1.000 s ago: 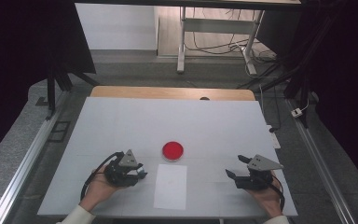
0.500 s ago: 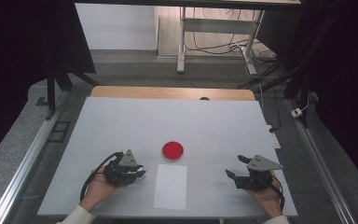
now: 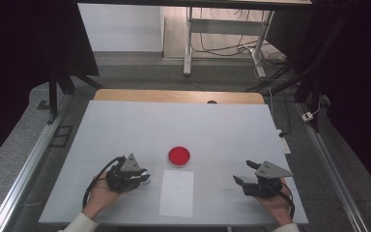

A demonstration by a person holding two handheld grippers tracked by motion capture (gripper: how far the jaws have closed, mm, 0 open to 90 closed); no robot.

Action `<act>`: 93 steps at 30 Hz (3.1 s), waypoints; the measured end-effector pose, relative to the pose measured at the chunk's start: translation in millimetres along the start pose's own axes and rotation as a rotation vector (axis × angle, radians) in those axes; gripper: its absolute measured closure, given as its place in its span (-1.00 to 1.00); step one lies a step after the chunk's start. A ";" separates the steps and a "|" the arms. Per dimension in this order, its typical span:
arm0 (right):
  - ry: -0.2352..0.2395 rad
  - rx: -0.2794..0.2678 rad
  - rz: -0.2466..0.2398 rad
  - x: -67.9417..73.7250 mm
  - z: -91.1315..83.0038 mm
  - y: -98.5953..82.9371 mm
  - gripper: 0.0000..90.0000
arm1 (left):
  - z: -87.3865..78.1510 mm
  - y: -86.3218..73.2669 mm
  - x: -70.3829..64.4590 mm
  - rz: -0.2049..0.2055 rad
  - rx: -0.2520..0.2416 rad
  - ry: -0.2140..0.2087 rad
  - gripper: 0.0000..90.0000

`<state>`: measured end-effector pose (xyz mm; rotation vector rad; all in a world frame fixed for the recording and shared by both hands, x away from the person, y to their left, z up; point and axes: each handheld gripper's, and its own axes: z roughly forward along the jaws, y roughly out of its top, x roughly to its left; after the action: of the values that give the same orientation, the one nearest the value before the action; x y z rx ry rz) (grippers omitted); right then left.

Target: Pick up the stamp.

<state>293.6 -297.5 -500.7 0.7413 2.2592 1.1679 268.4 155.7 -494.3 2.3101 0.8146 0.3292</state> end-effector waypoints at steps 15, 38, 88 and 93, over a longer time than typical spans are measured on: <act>-0.005 -0.015 0.002 -0.2 -0.4 -0.9 -0.43 | -8.5 -0.5 4.1 -0.046 -0.068 0.001 0.67; -0.008 -0.020 0.007 0.7 0.1 -1.7 -0.41 | -20.9 -1.6 6.0 -0.079 -0.179 0.015 0.67; -0.017 -0.027 0.003 4.2 0.6 0.7 -0.41 | -28.6 47.0 -9.5 -0.107 -0.372 -0.075 0.67; -0.019 -0.022 0.002 4.6 1.4 0.3 -0.41 | -22.8 52.1 -10.9 -0.104 -0.368 -0.086 0.67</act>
<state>291.2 -293.6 -501.9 0.7431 2.2272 1.1794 274.6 129.5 -443.0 1.9193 0.7583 0.3031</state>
